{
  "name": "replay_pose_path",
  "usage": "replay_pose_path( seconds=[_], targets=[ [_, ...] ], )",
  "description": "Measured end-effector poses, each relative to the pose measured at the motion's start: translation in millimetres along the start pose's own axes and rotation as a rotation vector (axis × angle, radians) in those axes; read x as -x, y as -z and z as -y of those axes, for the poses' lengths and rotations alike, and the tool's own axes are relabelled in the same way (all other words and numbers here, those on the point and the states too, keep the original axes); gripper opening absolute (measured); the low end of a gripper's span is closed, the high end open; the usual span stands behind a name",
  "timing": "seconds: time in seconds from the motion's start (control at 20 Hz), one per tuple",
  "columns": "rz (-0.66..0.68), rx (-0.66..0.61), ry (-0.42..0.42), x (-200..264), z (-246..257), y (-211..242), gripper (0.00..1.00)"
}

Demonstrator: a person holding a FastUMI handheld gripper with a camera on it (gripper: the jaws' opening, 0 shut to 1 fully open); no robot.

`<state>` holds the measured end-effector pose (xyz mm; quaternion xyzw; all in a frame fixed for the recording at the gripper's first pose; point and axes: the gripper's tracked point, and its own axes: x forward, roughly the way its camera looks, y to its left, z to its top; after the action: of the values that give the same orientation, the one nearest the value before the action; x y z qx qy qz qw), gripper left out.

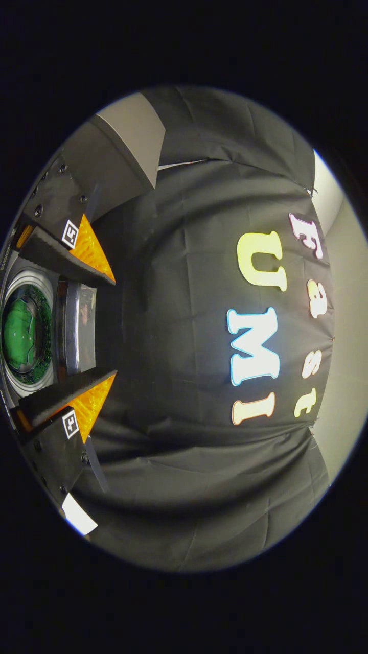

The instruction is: Put the clothes into the washing machine and then close the washing machine lid.

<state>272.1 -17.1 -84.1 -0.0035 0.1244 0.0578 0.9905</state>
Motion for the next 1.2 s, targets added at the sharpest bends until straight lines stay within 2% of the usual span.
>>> replay_pose_path(
  seconds=[0.8, 1.2],
  targets=[
    [-0.056, -0.017, -0.011, 45.4, 1.2, 39.5, 0.98],
    [0.024, -0.027, -0.031, 88.3, -6.0, 1.3, 0.98]
  ],
)
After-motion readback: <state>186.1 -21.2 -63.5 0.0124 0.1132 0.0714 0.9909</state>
